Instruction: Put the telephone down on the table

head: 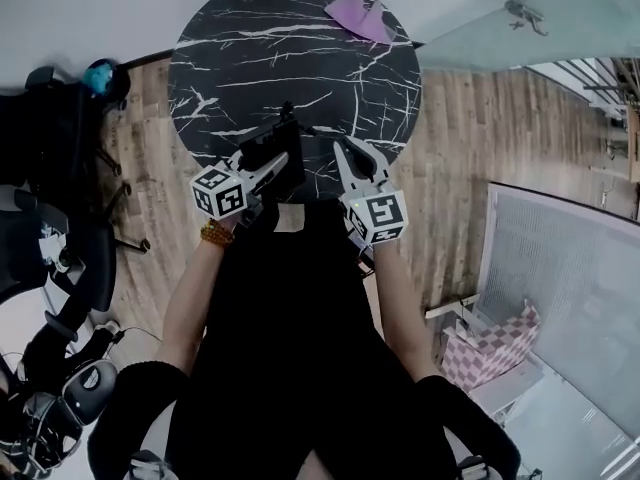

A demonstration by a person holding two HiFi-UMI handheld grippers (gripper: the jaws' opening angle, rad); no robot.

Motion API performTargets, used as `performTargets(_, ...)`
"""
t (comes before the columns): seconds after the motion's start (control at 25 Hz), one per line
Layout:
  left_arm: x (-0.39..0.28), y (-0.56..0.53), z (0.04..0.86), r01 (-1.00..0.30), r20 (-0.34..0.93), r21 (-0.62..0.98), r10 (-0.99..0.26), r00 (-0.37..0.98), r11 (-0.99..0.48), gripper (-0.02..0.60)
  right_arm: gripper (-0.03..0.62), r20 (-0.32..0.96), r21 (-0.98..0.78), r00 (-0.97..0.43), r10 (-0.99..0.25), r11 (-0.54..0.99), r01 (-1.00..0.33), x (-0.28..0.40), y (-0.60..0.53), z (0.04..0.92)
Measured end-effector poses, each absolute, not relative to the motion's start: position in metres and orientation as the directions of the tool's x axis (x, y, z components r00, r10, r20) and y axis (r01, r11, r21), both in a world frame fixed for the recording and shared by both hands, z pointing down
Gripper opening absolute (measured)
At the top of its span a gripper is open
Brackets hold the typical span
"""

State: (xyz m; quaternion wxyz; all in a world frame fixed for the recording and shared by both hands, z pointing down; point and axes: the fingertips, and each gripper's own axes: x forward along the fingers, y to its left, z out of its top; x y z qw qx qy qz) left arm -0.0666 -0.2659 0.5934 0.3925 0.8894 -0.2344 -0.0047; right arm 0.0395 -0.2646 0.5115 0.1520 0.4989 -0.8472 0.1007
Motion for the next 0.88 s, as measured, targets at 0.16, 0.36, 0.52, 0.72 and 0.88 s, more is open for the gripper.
performTargets(0.16,-0.058,-0.284,0.606,-0.393,0.154,0.754,-0.439,0.885,-0.527,0.169,0.054,0.359,-0.037,-0.433,-0.827,0.451,-0.892,0.057,-0.274,0.516)
performTargets(0.36,-0.046,-0.305,0.624,-0.285,0.083,0.882,-0.473,0.877,-0.374,0.169,0.054,0.375,-0.044,-0.423,-0.825,0.440,-0.897,0.055,-0.272,0.512)
performTargets(0.52,-0.033,-0.316,0.641,-0.269,0.093,0.914,-0.490,0.867,-0.303,0.169,0.054,0.394,-0.054,-0.444,-0.805,0.462,-0.885,0.040,-0.262,0.521)
performTargets(0.72,-0.023,-0.323,0.668,-0.244,0.119,0.950,-0.499,0.858,-0.193,0.169,0.054,0.470,-0.049,-0.449,-0.760,0.485,-0.873,0.023,-0.253,0.546)
performTargets(0.88,-0.021,-0.328,0.691,-0.203,0.129,0.976,-0.545,0.828,-0.077,0.169,0.054,0.535,-0.003,-0.414,-0.736,0.489,-0.873,0.024,-0.254,0.565)
